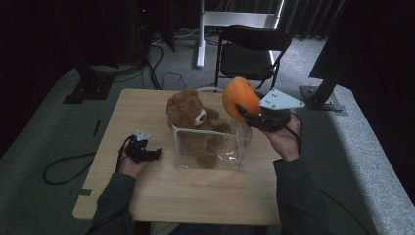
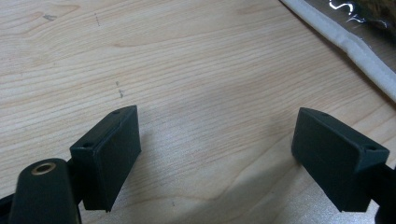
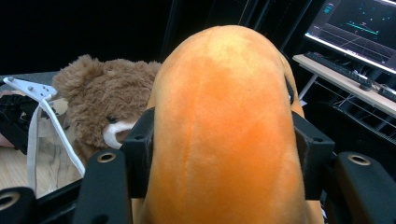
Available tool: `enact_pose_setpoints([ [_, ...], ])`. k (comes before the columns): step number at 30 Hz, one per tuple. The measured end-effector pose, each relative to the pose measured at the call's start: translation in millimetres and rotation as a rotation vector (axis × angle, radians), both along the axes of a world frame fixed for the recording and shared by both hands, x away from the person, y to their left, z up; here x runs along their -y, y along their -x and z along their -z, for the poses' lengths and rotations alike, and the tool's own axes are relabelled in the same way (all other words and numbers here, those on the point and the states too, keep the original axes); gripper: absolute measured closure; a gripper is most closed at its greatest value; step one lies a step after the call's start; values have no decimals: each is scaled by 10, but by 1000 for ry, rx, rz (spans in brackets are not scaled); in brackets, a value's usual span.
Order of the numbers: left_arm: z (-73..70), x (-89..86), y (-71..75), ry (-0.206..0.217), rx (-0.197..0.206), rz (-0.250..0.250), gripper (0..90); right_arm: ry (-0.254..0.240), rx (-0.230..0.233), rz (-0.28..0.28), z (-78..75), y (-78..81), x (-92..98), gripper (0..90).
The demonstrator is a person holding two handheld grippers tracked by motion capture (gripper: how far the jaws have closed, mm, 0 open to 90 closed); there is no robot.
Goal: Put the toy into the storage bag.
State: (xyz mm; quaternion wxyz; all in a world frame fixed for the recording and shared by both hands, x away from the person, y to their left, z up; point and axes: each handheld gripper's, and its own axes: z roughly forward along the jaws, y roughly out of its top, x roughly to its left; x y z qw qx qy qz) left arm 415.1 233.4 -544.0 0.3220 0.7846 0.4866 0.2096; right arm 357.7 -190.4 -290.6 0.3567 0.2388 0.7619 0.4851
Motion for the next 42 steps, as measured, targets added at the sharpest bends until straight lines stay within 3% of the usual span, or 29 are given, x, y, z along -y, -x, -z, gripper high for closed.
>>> enact_pose_setpoints([
  [31, 1, 0, 0, 0, 1, 0, 161, 13, -59, -53, 220, -55, -202, 388],
  [42, 0, 0, 0, 0, 0, 0, 161, 41, -69, -70, 295, -69, -292, 387],
])
